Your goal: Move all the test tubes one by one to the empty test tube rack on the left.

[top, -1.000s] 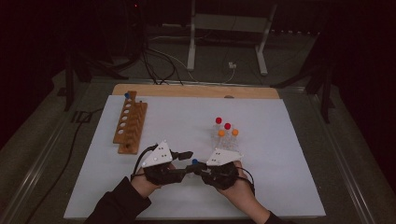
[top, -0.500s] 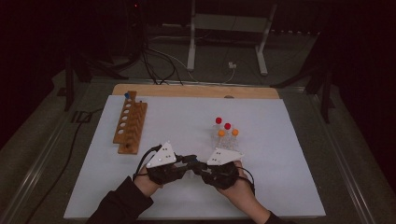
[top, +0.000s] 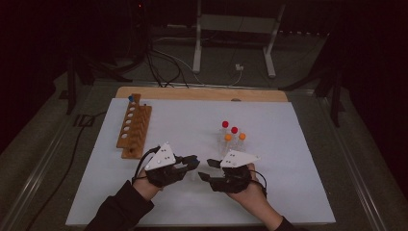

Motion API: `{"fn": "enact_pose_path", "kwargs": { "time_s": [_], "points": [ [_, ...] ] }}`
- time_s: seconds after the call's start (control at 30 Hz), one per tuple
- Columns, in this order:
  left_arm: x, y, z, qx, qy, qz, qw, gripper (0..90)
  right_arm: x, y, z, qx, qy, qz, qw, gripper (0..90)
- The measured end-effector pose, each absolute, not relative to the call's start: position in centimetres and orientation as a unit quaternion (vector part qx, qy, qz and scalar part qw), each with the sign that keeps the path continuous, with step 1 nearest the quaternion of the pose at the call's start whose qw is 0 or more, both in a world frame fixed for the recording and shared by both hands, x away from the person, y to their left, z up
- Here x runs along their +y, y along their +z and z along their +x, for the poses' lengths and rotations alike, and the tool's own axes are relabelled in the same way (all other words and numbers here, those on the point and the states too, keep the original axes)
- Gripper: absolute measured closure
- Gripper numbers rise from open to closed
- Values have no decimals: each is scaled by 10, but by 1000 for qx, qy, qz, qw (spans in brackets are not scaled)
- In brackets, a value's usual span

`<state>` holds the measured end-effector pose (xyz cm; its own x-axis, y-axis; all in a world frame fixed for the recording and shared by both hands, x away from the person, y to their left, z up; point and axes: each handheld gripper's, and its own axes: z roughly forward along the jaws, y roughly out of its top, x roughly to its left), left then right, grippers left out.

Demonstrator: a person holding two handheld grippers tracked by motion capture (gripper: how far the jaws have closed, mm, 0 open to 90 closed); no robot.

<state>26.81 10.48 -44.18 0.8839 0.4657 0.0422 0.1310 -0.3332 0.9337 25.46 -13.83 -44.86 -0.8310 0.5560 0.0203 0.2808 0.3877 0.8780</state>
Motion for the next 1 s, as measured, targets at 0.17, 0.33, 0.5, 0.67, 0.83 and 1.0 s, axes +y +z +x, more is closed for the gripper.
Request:
{"fn": "enact_pose_path", "kwargs": {
  "time_s": [0.17,0.33,0.5,0.67,0.83,1.0],
  "points": [
    [115,-438,274,199,164,798,545,780,-145,-446,255,815,492,266,152,246],
    [127,-430,282,212,181,792,543,780,-150,-444,257,809,496,273,155,131],
    [142,-421,293,227,202,786,538,780,-155,-442,258,802,502,284,156,41],
    [157,-414,306,250,220,777,533,780,-158,-440,257,797,507,287,162,8],
    [171,-408,317,267,246,769,526,780,-160,-439,257,797,512,279,159,0],
    [185,-400,329,283,267,759,521,781,-161,-439,254,798,513,268,166,0]
  ]
}}
